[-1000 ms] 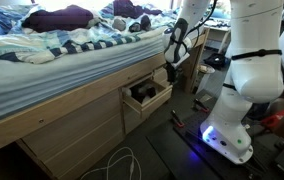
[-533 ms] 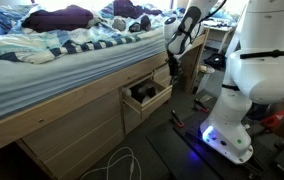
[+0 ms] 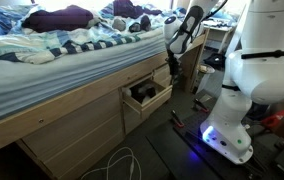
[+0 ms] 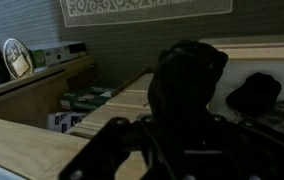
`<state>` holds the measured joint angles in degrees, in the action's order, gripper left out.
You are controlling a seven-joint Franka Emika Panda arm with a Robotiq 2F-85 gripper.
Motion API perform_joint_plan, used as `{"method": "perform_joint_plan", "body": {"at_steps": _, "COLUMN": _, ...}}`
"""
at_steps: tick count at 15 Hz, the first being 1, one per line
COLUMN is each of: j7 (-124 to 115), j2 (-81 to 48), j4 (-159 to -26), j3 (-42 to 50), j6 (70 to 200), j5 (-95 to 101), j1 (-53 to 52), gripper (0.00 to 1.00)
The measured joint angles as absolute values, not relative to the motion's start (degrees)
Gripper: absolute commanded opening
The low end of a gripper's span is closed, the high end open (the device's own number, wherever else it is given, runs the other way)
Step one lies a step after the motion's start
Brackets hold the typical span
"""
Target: Pick up the object from the open drawer and put it on the bed
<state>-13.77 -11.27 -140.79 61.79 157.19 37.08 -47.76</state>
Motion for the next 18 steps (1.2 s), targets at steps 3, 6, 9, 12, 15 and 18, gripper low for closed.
{"method": "perform_joint_plan", "body": {"at_steps": 3, "j7": -12.22, "j2": -10.92, "j4": -141.58, "j3": 59.77, "j6": 157.94, "j5": 36.01, "j1": -47.71, "gripper": 0.08}}
{"method": "perform_joint_plan", "body": {"at_steps": 6, "j7": -7.05, "j2": -9.85, "j4": -142.05, "j3": 56.62, "j6": 161.38, "j5": 31.09, "j1": -47.08, "gripper": 0.08}}
{"method": "perform_joint_plan", "body": {"at_steps": 9, "j7": -0.51, "j2": -7.76, "j4": -142.72, "j3": 53.62, "j6": 163.98, "j5": 25.0, "j1": -45.39, "gripper": 0.08}}
{"method": "perform_joint_plan", "body": {"at_steps": 12, "j7": 4.44, "j2": -4.52, "j4": -143.37, "j3": 52.55, "j6": 164.03, "j5": 20.85, "j1": -44.68, "gripper": 0.08}}
{"method": "perform_joint_plan", "body": {"at_steps": 15, "j7": 6.04, "j2": -0.87, "j4": -143.43, "j3": 52.6, "j6": 164.01, "j5": 20.51, "j1": -44.64, "gripper": 0.08}}
{"method": "perform_joint_plan", "body": {"at_steps": 18, "j7": 7.36, "j2": 2.61, "j4": -143.05, "j3": 50.07, "j6": 163.43, "j5": 21.32, "j1": -42.2, "gripper": 0.08}}
